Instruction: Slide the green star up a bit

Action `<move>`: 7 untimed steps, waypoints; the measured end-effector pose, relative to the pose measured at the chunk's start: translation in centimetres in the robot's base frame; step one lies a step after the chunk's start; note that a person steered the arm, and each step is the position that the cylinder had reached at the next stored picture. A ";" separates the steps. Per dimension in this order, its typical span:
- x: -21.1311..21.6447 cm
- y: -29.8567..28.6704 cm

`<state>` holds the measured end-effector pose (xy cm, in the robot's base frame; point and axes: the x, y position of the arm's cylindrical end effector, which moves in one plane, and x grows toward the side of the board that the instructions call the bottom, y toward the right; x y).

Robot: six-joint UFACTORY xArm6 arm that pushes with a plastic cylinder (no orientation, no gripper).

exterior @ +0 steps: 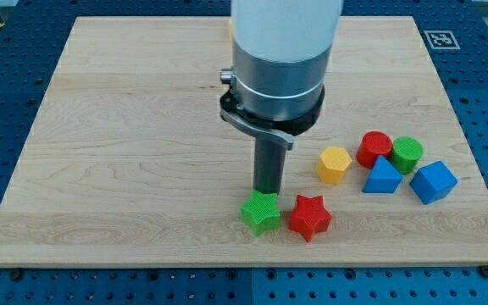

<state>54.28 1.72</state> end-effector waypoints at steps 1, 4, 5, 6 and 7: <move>0.0 -1.9; 1.2 -7.2; 3.9 -7.4; 6.5 -7.2; 7.5 -5.7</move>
<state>61.80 -3.94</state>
